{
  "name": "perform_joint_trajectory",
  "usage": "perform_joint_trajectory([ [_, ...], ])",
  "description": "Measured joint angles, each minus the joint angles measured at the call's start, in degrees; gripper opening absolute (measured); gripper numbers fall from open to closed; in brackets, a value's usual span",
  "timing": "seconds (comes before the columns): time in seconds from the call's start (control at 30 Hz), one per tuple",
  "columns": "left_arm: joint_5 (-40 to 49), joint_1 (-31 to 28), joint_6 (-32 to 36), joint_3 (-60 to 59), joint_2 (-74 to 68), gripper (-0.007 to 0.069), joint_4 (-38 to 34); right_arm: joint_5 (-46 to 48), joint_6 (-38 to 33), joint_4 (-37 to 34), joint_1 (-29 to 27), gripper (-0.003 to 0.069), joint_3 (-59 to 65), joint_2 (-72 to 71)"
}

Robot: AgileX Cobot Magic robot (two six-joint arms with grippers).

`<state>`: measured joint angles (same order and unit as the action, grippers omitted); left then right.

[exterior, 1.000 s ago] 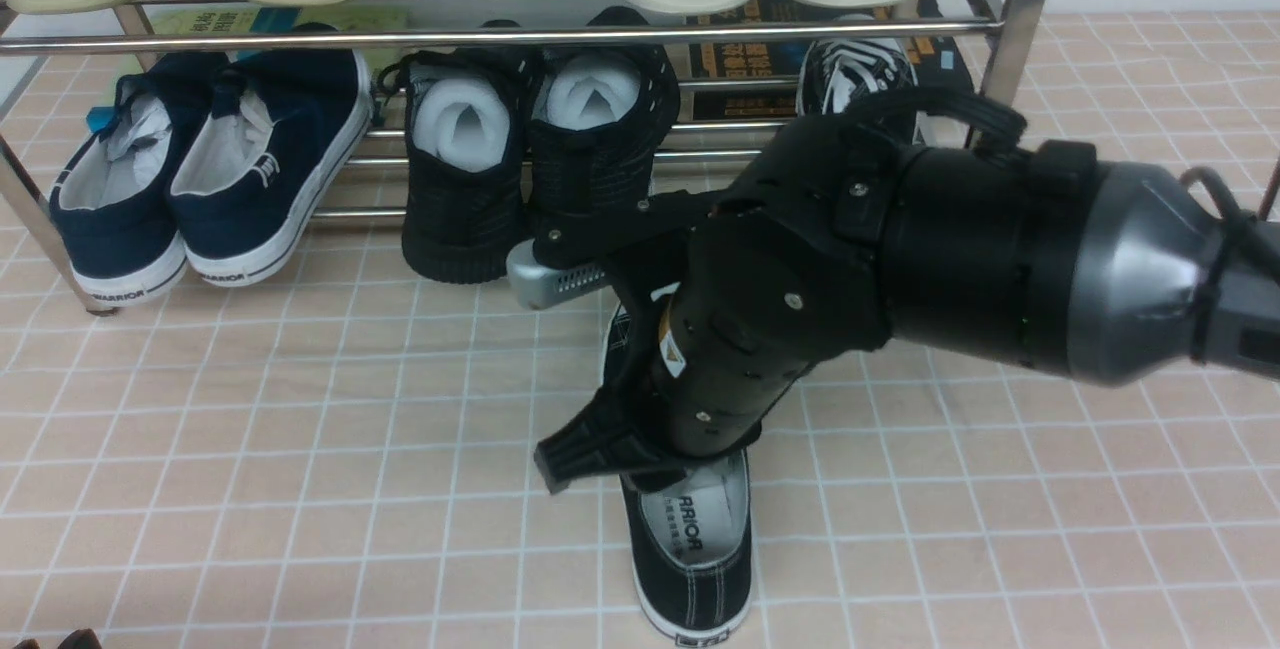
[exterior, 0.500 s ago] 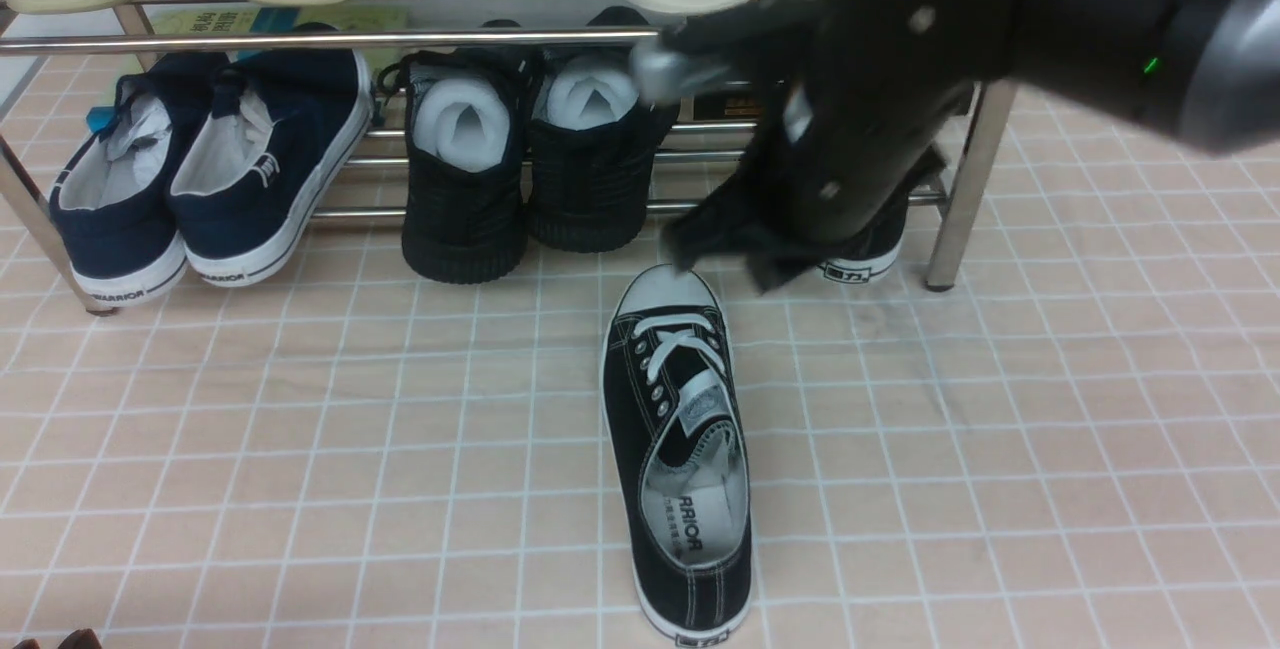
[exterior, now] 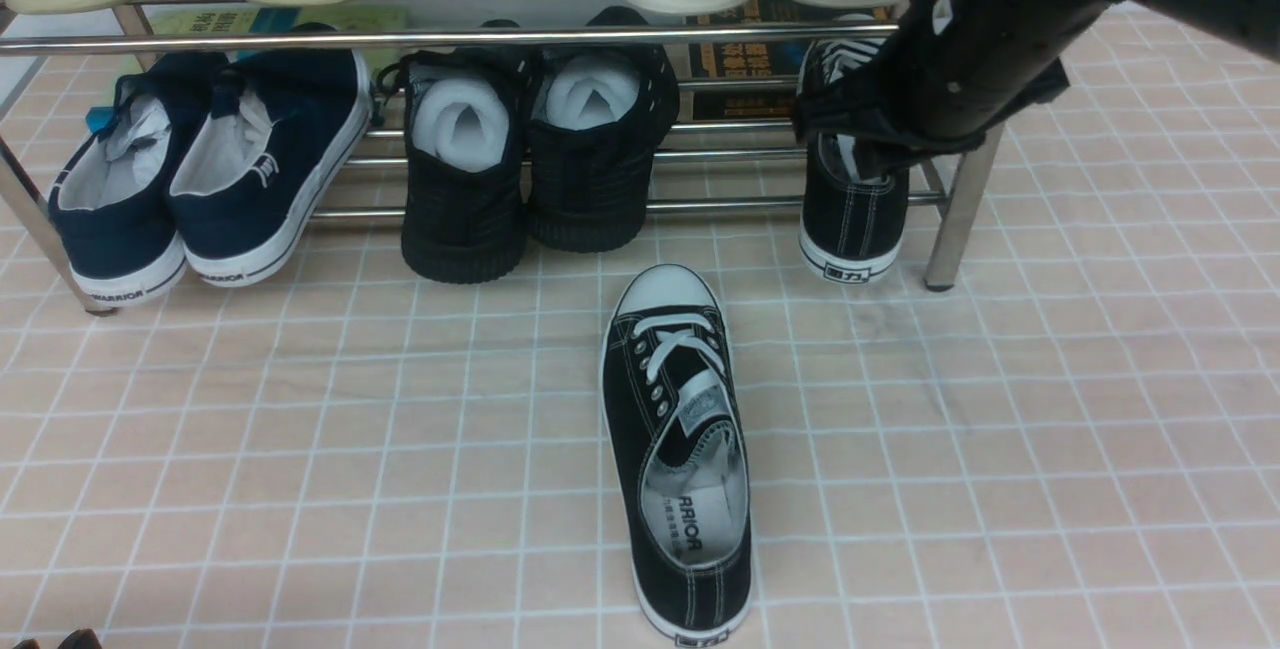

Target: Take the shoes off the shelf from the light coffee tablecloth by hand.

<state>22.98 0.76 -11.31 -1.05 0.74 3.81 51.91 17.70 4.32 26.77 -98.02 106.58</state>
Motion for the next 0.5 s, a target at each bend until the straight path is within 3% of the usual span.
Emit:
perform_joint_trajectory([
  [0.03,0.0,0.0,0.0,0.0,0.0,0.024,0.0,-1.8,0.0,0.6,0.0,0.0211,0.0,1.0],
  [0.2,0.0,0.0,0.0,0.0,0.0,0.024,0.0,-8.9,0.0,3.9,0.0,0.0306,0.0,4.3],
  [0.5,0.0,0.0,0.0,0.0,0.0,0.024,0.0,-15.6,0.0,5.2,0.0,0.0318,0.0,10.4],
])
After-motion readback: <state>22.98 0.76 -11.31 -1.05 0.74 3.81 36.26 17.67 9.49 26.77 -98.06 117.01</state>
